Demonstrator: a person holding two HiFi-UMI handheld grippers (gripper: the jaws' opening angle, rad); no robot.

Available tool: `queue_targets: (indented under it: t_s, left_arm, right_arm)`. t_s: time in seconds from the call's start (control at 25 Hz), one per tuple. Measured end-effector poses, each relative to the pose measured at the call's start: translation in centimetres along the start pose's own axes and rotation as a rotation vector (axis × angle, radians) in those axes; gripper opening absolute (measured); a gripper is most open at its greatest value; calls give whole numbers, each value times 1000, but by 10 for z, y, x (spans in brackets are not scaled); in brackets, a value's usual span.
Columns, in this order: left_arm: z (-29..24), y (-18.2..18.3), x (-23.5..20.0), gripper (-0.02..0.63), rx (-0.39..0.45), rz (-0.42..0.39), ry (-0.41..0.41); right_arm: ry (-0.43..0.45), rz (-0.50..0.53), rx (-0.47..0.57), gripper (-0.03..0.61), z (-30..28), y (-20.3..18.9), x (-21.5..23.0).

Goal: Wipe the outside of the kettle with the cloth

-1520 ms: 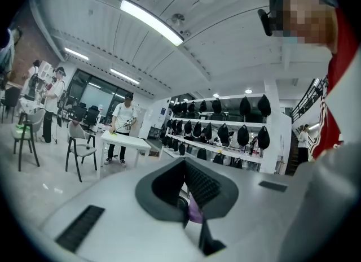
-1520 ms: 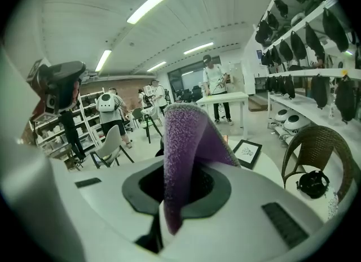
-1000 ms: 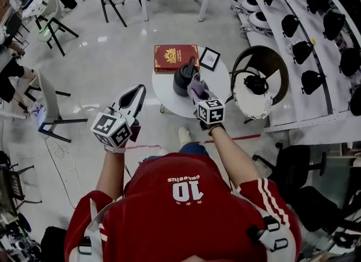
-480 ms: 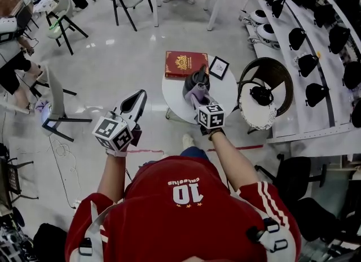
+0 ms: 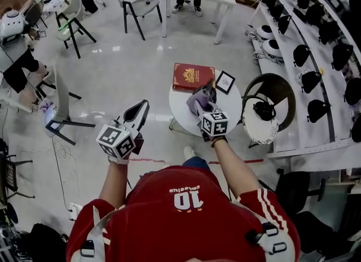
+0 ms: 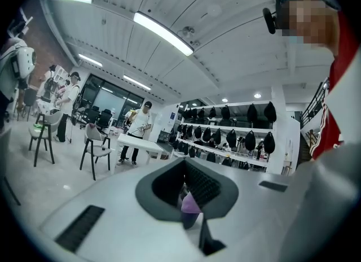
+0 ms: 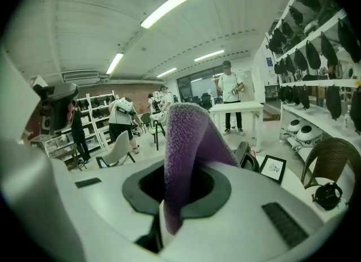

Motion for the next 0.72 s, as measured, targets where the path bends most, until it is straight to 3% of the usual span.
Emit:
queue_targets:
  t_s: [0.44,0.72]
  left_arm:
    - [-7,0,8,6,3,24,-52]
    - [-27,0,20,6,2,38,-87]
  right_arm:
    - [-15,3,84,44,41,27,-8]
    - [-76,-8,98,44,73,25,18]
Point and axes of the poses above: the fingertips, and each gripper's own axes: z backward along the fingers, x to its right, y out of its top, the point moved 1 cm from there along z, backward along the fingers, and after that the axes turned 6 degrees about -z, right-handed, at the moved point
